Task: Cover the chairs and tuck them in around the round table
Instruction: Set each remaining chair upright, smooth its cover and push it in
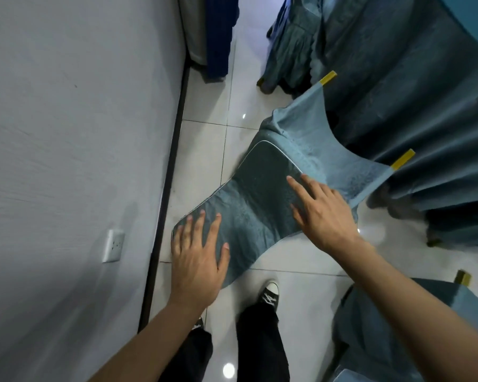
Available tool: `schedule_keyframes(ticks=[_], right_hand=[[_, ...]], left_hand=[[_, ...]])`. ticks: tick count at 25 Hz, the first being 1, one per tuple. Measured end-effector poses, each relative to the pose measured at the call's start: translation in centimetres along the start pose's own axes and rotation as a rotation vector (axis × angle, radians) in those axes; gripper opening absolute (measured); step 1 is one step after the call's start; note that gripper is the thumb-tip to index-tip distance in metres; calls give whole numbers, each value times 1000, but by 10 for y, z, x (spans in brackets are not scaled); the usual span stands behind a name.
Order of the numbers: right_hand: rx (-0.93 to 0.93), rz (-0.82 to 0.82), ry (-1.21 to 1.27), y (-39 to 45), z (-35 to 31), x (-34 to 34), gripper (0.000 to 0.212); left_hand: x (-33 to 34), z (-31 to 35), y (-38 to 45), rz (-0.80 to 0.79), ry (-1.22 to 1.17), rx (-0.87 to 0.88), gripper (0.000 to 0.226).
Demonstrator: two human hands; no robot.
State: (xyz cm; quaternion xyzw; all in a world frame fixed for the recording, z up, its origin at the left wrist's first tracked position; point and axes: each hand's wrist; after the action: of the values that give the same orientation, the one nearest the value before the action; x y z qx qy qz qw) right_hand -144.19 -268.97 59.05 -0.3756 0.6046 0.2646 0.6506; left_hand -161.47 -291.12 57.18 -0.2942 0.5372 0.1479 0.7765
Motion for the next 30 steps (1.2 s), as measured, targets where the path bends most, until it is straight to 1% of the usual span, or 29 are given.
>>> schedule_keyframes(ticks=[4,7,9,14,17,19,23,26,28,30], right_hand=[[-86,-44,-52,26,28,45,60],[-134,-61,-54,45,44,77,65],[-174,-72,-46,47,45,107,67],[-259,-24,54,40,32,185,67],[-257,-10,156,14,-3,249,66],[-205,-44,234,-6,-32,303,67],[-4,-146,368,-29,-85,420,71],[161,-197,452,-33,-111,498,69],[248,-176,468,-34,-126,541,69],[327,-126,489,-33,-139,570,70]], left_hand=[[51,6,1,36,-60,-105,61],[97,15,5,50,-113,-242,59],[138,20,4,49,-139,-326,58],[222,19,14,62,-139,-410,58],[267,-3,31,30,-90,-361,59],[300,-29,50,8,-7,-292,60],[371,-93,110,-34,147,-111,62],[421,-132,157,-96,234,-28,66],[450,-152,185,-108,283,30,67],[470,-169,207,-89,317,70,67]])
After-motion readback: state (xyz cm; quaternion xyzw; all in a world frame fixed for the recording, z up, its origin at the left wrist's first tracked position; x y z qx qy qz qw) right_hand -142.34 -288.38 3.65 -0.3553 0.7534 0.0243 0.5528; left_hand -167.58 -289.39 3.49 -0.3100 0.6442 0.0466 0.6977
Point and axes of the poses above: each hand's wrist, its own y-axis towards the middle knuckle, its own x-axis out of the palm, z = x × y, and after that the axes turned 6 degrees about -x, right-handed
